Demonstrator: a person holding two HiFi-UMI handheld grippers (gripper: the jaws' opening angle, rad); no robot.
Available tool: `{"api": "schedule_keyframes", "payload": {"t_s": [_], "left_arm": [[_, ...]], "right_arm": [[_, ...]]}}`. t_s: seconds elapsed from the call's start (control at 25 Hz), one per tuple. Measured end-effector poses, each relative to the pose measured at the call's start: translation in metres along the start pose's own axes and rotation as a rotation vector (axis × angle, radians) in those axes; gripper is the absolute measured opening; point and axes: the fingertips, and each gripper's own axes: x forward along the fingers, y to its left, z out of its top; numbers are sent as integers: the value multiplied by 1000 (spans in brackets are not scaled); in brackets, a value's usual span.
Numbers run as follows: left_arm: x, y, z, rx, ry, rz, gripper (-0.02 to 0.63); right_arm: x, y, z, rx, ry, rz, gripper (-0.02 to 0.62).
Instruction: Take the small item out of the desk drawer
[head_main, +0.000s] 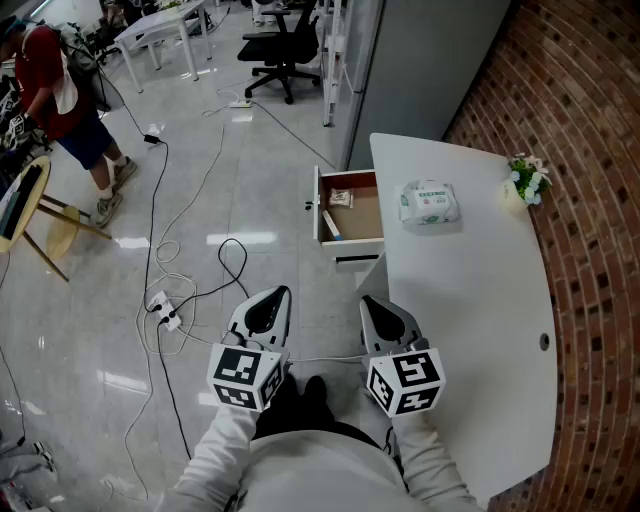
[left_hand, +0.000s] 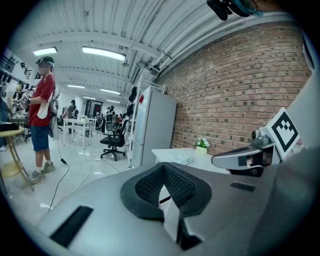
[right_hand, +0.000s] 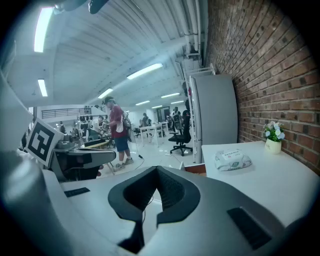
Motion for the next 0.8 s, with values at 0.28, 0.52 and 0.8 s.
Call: {"api": "schedule_keyframes", "payload": {"t_s": [0.28,0.52,0.8], "left_arm": [[-3,5,-4,-43,8,17,17],[-9,3,-10,-46,14,28,17],[-13,3,-13,-50,17,51,17]], "right_arm": [[4,11,-4,-17,22,20,26],[5,12,-10,-29,32,28,26],[8,13,-12,-41,31,41,26]]}}
